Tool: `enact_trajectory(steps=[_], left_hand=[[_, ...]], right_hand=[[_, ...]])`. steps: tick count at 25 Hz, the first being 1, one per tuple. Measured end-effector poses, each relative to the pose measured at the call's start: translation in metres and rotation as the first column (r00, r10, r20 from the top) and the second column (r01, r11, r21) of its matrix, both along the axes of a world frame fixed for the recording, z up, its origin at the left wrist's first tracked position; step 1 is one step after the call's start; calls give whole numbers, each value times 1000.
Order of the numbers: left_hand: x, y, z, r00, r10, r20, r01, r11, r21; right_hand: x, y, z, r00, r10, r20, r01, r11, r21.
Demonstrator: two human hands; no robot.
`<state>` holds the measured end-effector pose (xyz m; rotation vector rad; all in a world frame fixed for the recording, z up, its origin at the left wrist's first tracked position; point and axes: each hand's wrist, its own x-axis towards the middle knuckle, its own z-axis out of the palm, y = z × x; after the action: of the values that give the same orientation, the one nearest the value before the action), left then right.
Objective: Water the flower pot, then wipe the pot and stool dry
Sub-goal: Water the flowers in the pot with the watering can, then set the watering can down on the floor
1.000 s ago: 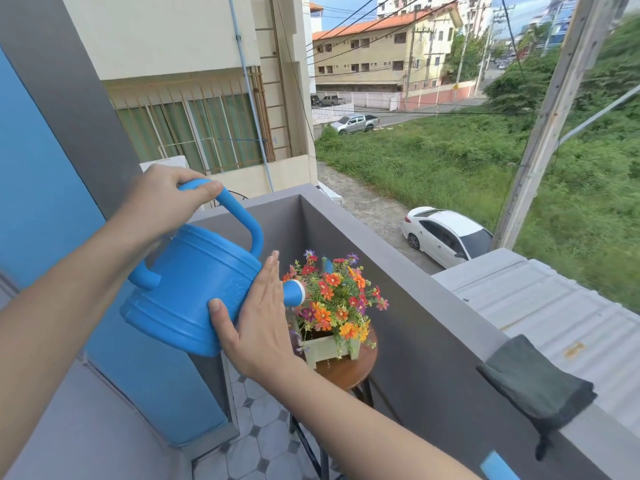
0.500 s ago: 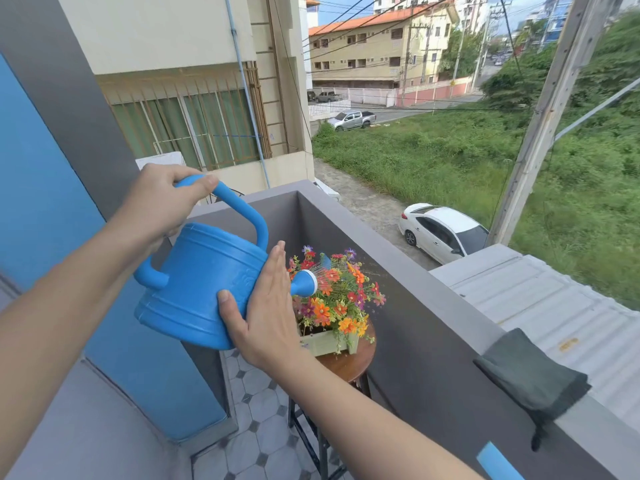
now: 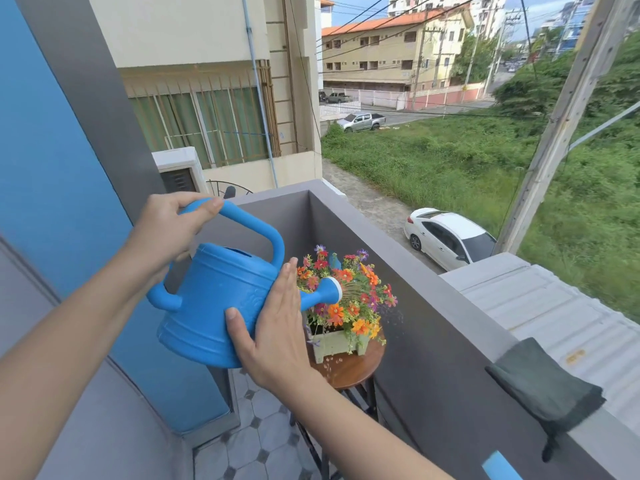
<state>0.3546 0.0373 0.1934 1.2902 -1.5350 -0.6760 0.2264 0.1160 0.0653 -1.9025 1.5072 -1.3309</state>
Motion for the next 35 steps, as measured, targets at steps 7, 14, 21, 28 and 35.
enact_trajectory(steps=[7,14,21,28,35], left_hand=[[21,14,-38,967,85,-241,-112,988,-103],[33,20,-106,921,198,-334,-247,962,-113],[53,36,-164,822,316,-474,-372,928,-27],[104,87,-298,733,532,-423,-540,834,113],[133,89,-526,654,625,-427,-618,766,174]], right_hand=[[6,-20,-12,997,14,-73,-15,1000,-4],[16,-31,-48,993,82,-79,-78,996,52],[34,-42,-104,973,209,-100,-209,978,3],[90,-29,-230,886,448,-116,-427,888,170],[125,-56,-426,768,597,-233,-472,772,425]])
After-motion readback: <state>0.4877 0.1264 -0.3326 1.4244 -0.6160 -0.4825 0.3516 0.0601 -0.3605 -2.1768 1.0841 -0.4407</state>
